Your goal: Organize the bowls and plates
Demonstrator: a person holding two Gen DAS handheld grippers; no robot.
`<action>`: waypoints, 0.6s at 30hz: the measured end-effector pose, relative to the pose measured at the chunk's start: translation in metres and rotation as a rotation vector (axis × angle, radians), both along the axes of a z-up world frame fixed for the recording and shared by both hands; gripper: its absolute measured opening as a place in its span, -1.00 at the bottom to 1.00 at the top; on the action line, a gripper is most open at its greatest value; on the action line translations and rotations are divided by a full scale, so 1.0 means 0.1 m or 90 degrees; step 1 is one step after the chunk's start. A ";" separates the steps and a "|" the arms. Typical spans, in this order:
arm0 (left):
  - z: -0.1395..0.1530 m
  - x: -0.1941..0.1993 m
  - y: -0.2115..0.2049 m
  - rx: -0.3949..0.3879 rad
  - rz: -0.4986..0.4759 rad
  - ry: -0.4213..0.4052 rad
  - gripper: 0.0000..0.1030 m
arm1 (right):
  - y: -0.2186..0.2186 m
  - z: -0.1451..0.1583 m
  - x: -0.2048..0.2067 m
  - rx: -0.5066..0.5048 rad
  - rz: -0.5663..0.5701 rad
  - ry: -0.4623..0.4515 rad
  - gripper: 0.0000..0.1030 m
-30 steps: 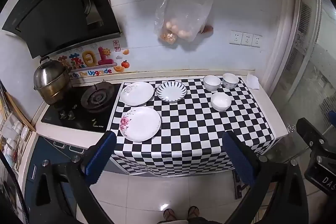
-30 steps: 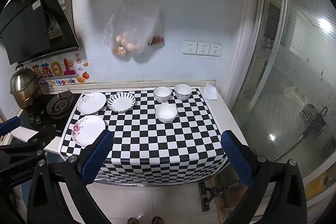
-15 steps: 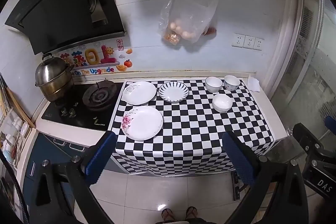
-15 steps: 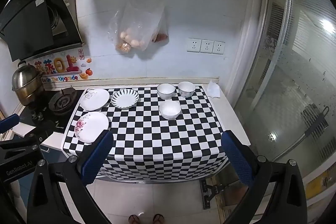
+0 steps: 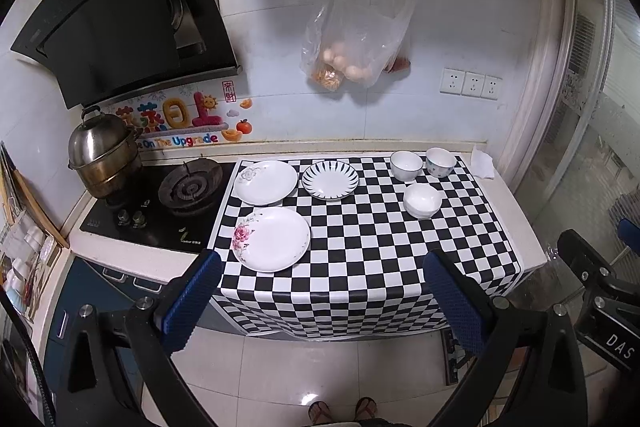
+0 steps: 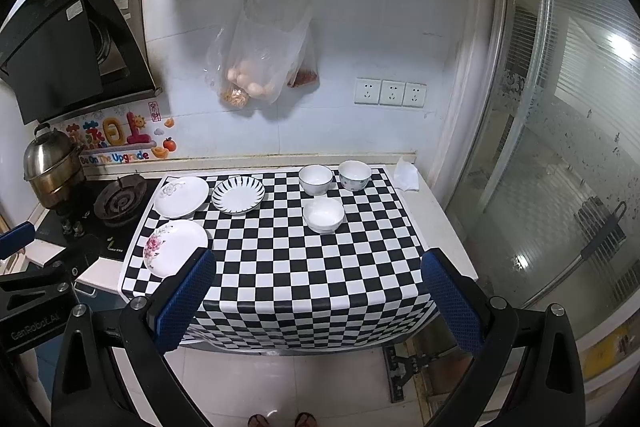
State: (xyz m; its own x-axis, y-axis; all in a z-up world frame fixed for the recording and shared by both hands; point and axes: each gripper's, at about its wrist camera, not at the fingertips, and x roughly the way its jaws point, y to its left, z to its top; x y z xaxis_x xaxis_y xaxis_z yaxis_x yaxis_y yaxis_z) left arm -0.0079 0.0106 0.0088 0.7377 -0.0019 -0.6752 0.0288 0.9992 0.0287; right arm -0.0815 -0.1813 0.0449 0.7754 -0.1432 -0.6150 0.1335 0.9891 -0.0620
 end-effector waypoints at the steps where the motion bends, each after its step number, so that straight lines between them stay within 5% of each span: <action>1: 0.00 0.00 0.01 0.000 -0.001 0.001 1.00 | 0.00 -0.01 -0.01 0.000 0.000 0.001 1.00; 18: -0.01 0.03 -0.08 0.002 -0.005 0.001 1.00 | -0.07 -0.06 0.02 0.003 -0.011 0.003 1.00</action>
State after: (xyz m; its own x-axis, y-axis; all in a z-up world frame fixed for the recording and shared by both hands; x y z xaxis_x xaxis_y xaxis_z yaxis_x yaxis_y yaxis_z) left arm -0.0049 0.0023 0.0077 0.7370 -0.0053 -0.6759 0.0364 0.9988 0.0319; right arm -0.0791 -0.1884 0.0386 0.7698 -0.1542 -0.6194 0.1509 0.9868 -0.0581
